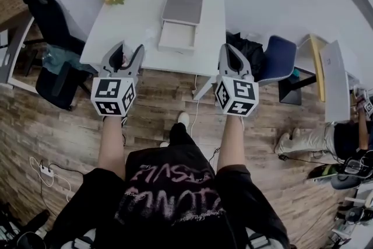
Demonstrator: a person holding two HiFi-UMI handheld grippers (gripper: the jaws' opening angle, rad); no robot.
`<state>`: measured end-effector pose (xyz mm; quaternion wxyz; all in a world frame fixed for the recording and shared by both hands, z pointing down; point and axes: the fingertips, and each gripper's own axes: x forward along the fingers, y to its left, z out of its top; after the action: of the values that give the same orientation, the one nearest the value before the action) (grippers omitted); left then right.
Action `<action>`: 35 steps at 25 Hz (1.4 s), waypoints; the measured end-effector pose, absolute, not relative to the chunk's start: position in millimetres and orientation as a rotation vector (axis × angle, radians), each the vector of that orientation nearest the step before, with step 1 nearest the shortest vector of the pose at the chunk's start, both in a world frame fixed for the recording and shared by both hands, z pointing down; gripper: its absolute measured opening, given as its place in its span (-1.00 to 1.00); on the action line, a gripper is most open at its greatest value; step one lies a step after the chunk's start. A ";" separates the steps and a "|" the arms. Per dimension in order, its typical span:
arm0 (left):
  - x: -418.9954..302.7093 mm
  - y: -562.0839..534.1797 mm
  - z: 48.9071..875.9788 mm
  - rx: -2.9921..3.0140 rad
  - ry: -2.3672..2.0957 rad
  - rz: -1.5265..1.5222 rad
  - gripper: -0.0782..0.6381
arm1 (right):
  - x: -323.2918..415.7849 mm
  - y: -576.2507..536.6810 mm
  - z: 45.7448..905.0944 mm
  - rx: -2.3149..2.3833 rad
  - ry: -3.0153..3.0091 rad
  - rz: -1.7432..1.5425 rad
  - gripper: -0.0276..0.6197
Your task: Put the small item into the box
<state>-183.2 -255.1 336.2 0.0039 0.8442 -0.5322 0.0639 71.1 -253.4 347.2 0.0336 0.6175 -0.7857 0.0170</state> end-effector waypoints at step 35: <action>-115.0 -449.1 368.9 2.556 -1.708 0.379 -0.27 | 106.9 -476.0 374.4 1.732 -2.561 0.142 -0.88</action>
<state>-115.0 -449.1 368.9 0.0221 0.8251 -0.5512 0.1222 106.9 -476.0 374.4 0.0233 0.5595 -0.8272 0.0457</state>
